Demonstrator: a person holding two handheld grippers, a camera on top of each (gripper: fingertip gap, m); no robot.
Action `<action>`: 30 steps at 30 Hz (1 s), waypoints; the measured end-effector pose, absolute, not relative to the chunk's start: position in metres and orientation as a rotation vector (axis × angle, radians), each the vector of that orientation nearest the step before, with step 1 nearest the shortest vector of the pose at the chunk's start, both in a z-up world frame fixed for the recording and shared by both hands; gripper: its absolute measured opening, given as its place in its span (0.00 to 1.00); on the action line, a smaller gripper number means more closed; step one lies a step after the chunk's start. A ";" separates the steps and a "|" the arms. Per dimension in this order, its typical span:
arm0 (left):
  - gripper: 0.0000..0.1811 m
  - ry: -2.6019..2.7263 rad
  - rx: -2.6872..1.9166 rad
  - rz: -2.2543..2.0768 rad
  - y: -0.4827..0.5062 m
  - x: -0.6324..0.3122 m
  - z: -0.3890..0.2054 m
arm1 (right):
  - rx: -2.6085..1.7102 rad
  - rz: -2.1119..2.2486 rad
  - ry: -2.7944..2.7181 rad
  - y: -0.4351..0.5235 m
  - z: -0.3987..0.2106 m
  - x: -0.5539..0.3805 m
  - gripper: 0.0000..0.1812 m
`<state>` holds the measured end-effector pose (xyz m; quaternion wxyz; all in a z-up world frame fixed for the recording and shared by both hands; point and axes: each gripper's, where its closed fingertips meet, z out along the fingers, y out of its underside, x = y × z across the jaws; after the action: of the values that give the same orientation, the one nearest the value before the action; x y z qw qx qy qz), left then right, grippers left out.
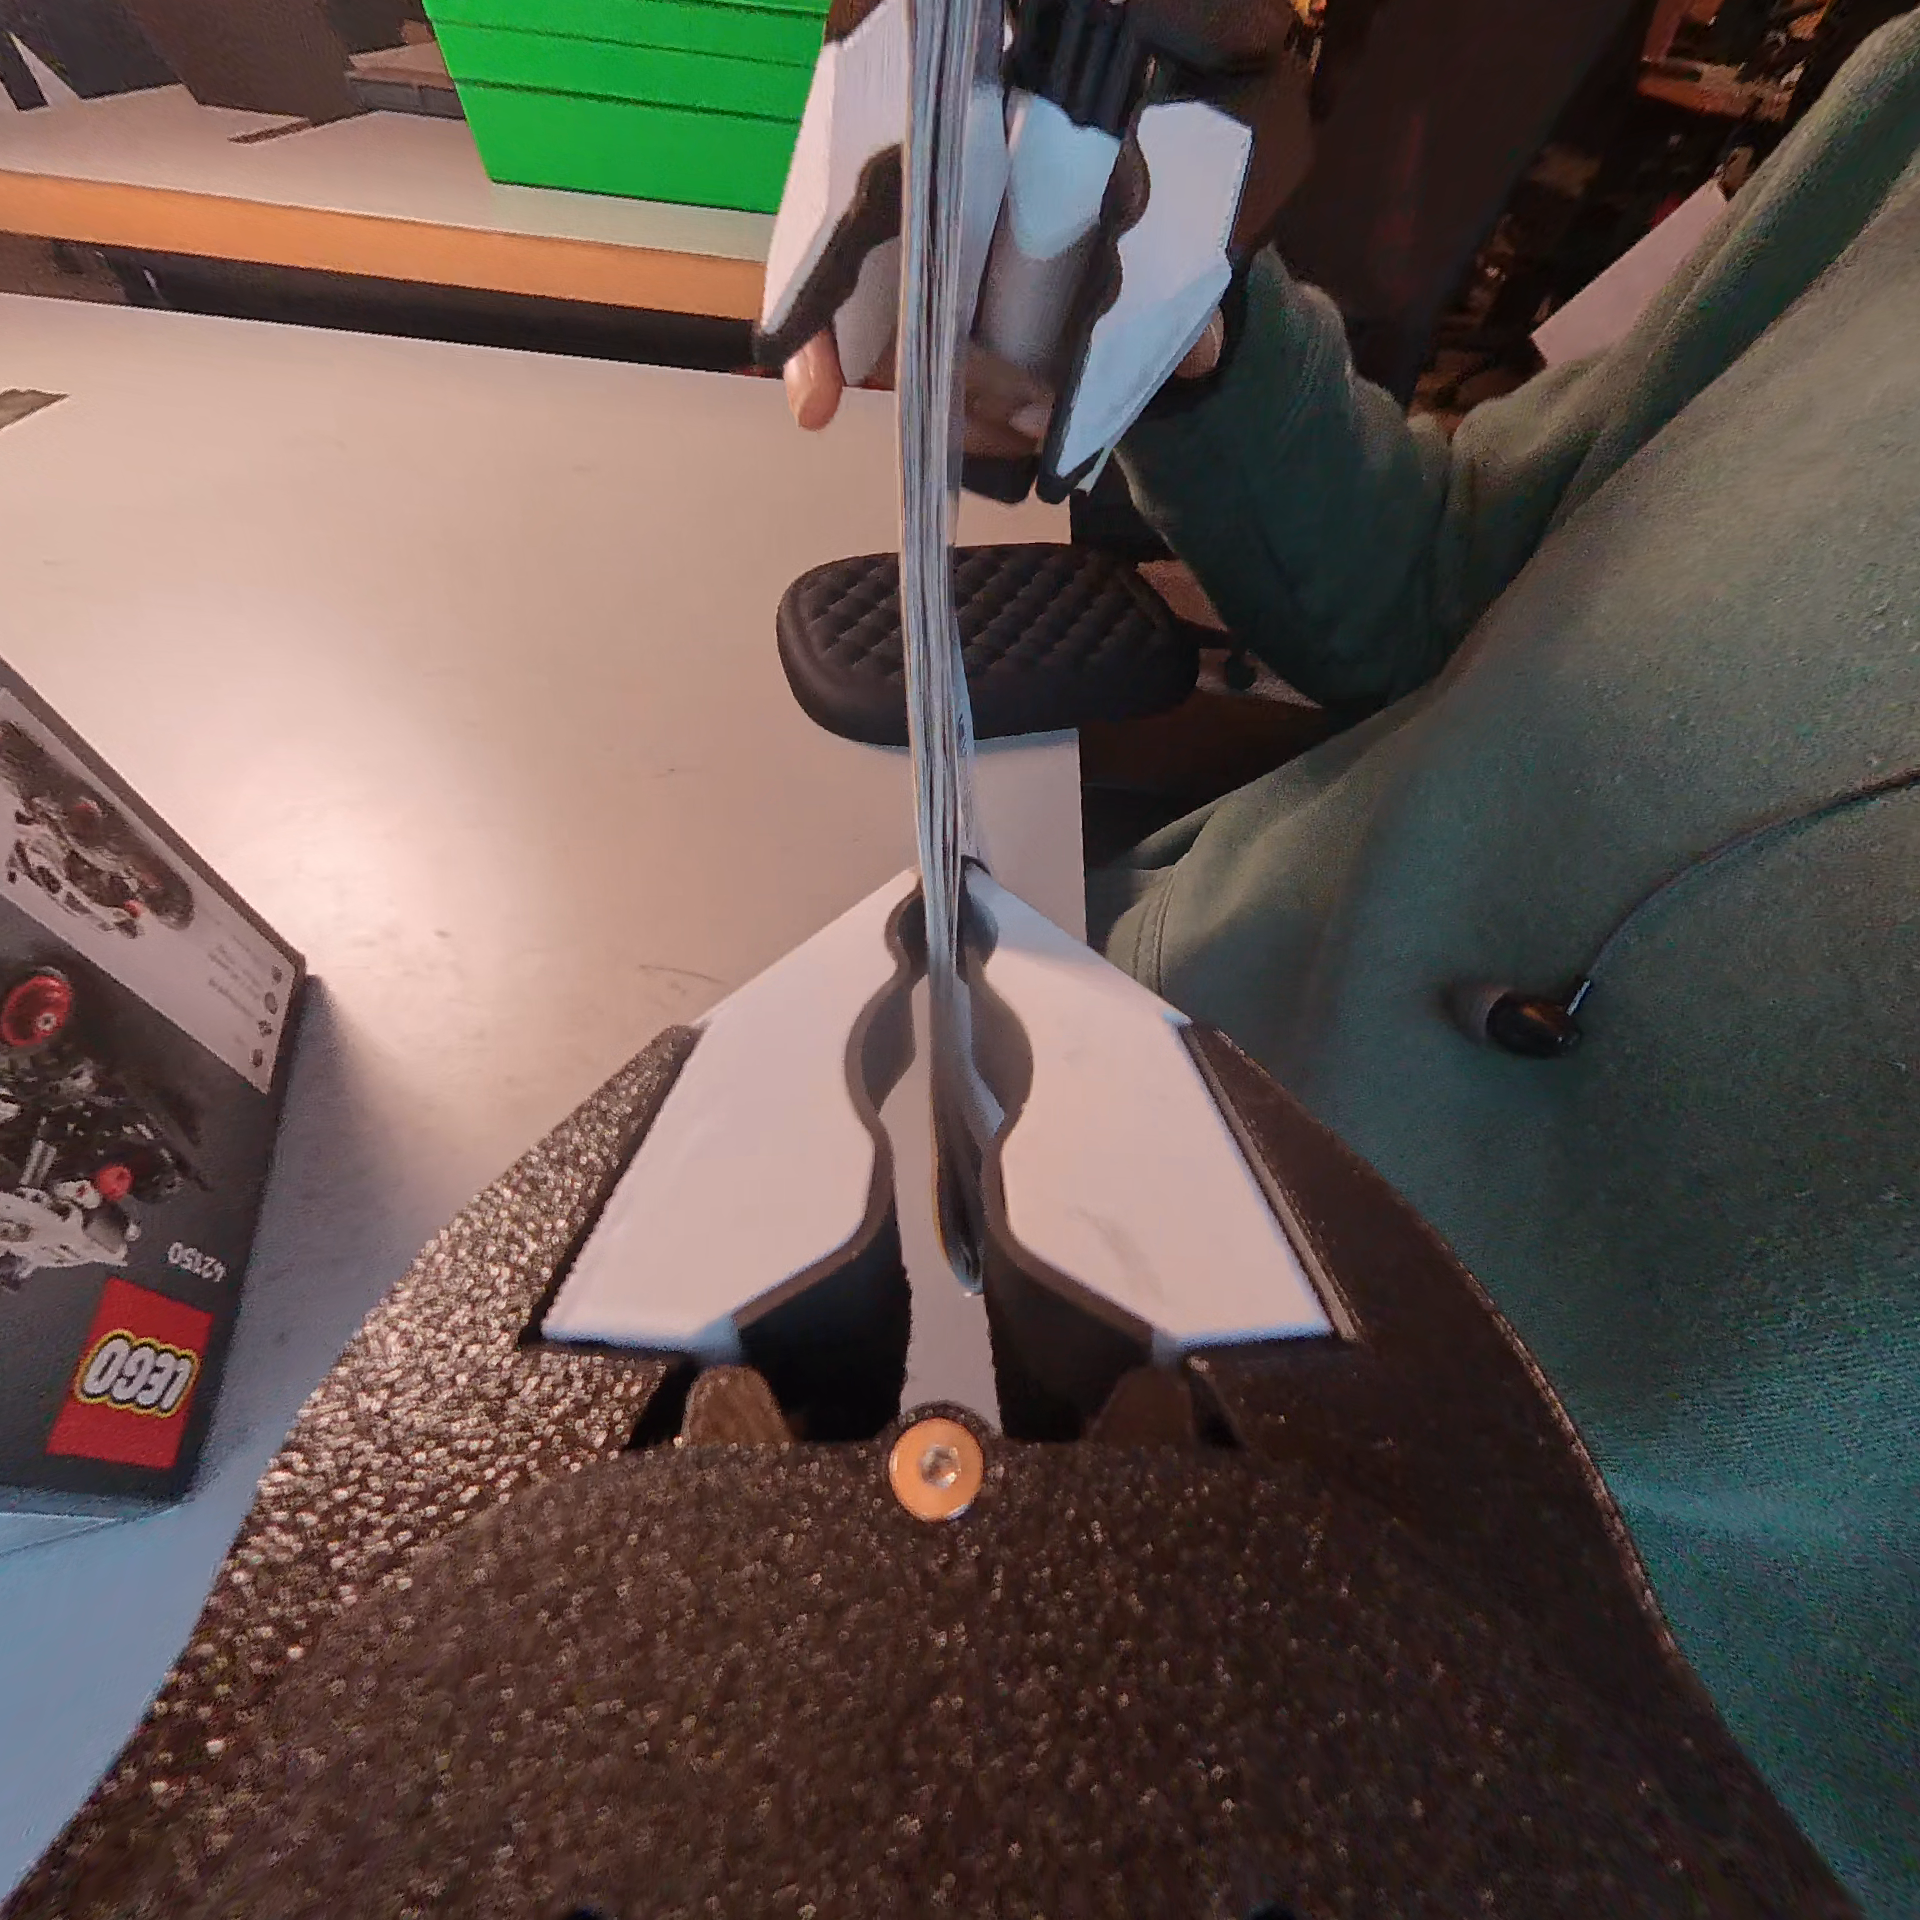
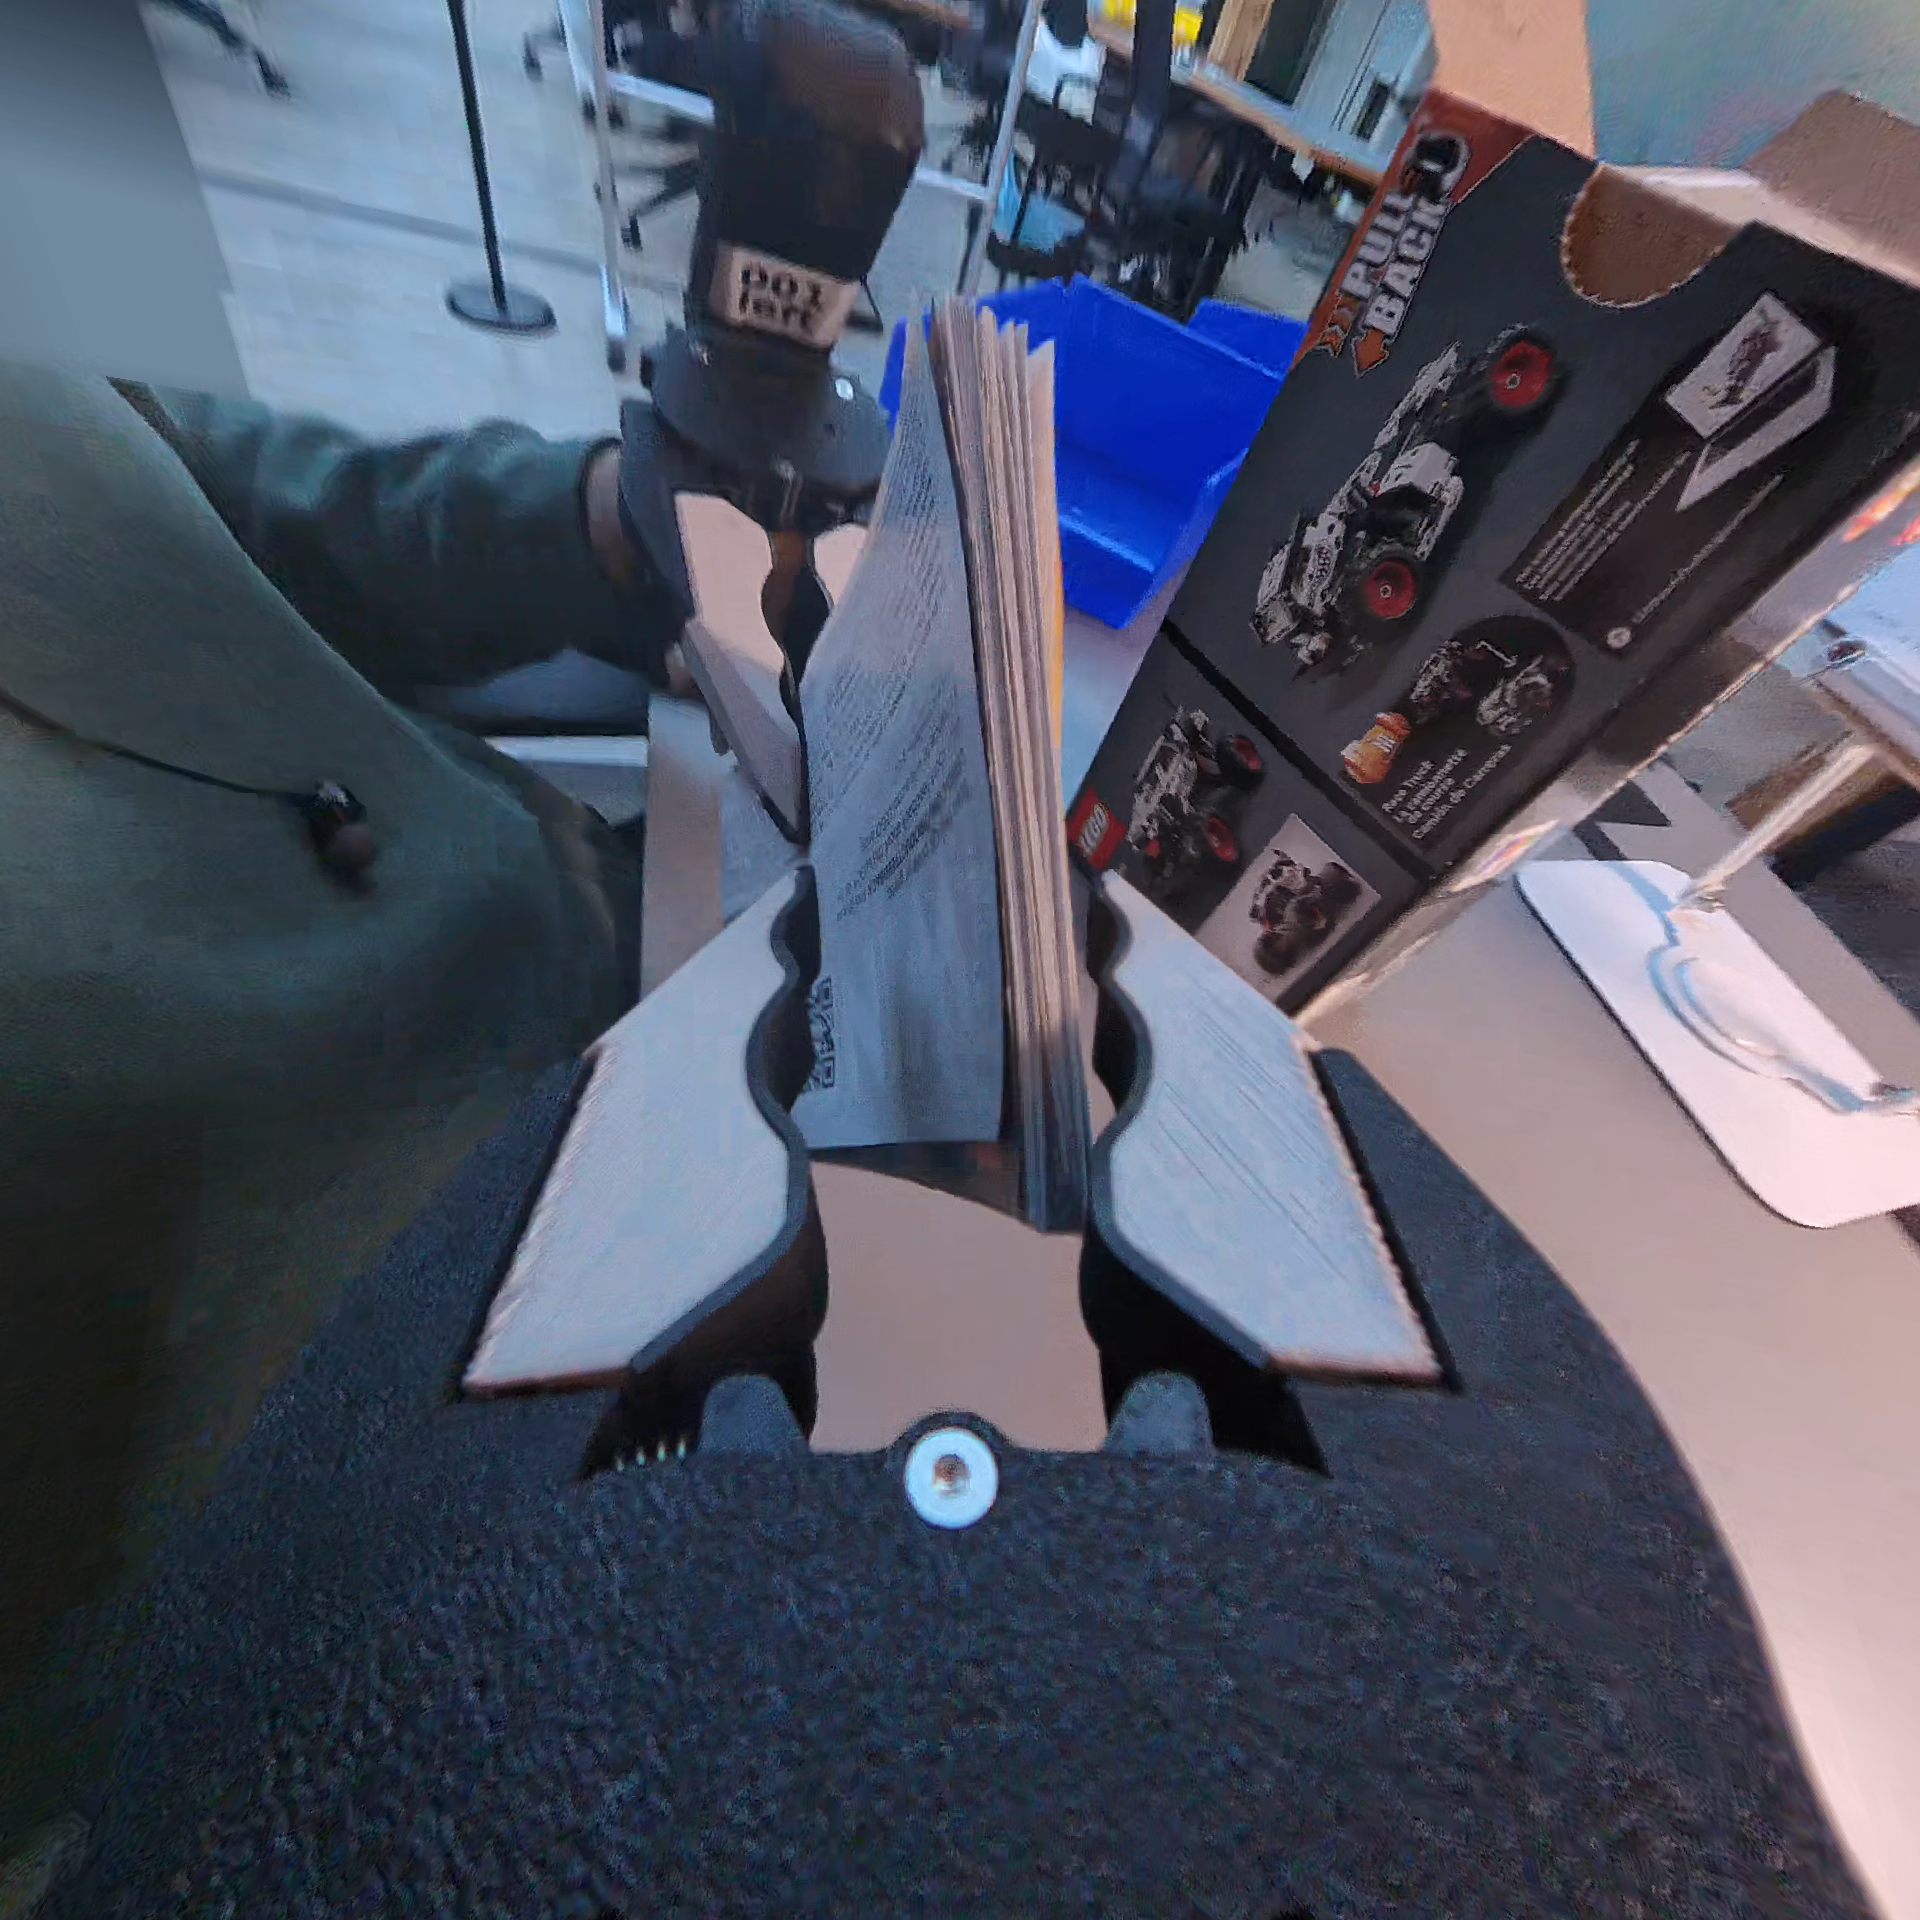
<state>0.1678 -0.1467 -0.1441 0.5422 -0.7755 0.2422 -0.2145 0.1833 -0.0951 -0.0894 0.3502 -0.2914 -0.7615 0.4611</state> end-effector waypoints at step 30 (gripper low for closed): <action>0.01 0.413 -1.575 -0.534 -0.150 0.141 -0.097 | -0.731 1.531 -1.896 -0.098 -0.089 0.184 0.30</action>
<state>0.1411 -0.1496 -0.0974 0.6550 -0.6945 0.1821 -0.2354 0.1841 -0.0979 -0.0886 0.2941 -0.2746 -0.7122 0.5751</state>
